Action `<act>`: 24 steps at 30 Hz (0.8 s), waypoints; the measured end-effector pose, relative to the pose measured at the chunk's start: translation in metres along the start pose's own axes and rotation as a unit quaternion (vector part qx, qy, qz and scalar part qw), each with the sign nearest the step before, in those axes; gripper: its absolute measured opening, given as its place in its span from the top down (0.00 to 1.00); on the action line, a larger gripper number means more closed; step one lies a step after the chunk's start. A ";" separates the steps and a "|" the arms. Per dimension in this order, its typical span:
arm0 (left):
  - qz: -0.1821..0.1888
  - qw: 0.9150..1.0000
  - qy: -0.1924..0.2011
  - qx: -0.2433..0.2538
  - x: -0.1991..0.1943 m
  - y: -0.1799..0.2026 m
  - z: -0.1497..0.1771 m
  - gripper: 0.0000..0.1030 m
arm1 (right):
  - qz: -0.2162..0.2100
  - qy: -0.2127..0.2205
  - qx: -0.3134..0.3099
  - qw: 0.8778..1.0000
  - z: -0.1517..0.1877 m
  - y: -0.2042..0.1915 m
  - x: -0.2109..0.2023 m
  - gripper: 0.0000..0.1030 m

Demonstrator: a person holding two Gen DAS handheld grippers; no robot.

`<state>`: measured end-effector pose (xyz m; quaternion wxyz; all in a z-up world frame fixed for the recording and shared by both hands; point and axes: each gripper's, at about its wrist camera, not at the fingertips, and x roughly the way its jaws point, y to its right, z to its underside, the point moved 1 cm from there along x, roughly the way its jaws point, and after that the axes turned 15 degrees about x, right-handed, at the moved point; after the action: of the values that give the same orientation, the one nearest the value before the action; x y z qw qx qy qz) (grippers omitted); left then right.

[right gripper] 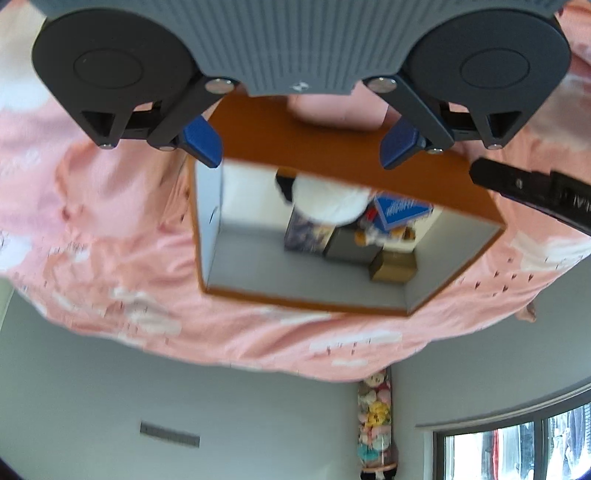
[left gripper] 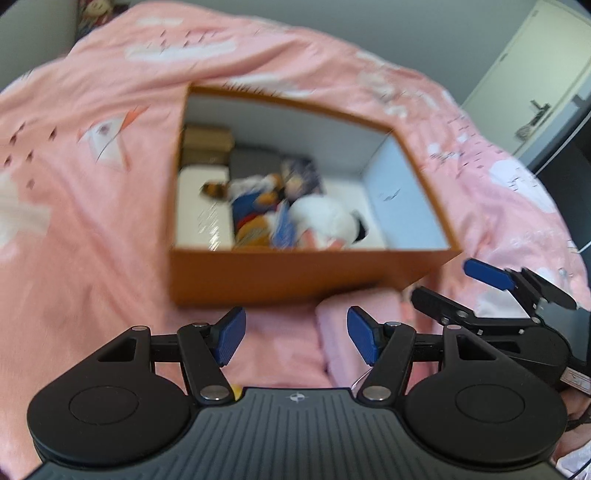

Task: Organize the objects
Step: 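Withdraw both grippers from the orange box, then grasp the yellow tape measure with the left gripper and lift it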

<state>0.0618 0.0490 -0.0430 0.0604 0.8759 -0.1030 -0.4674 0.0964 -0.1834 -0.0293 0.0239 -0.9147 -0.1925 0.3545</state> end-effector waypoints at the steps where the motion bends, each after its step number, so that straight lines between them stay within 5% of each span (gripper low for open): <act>1: -0.003 1.000 -0.011 -0.001 0.002 -0.002 0.003 0.28 | -0.001 -0.011 0.007 1.000 0.004 0.001 0.002 0.11; 10: -0.027 0.996 -0.089 0.017 0.023 0.000 0.034 0.28 | 0.015 -0.079 0.050 0.996 0.031 0.015 0.016 0.26; 15: -0.042 0.989 -0.112 0.087 0.038 0.015 0.055 0.28 | 0.017 -0.106 0.085 0.991 0.039 0.028 0.023 0.32; 24: -0.133 0.958 -0.157 0.202 0.062 0.039 0.071 0.28 | 0.007 -0.139 0.131 0.982 0.047 0.043 0.032 0.33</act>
<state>0.0319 -0.0045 -0.1249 -0.1972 0.7916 -0.0854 -0.5721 0.1015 -0.2155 -0.0927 0.1139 -0.8467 -0.1397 0.5007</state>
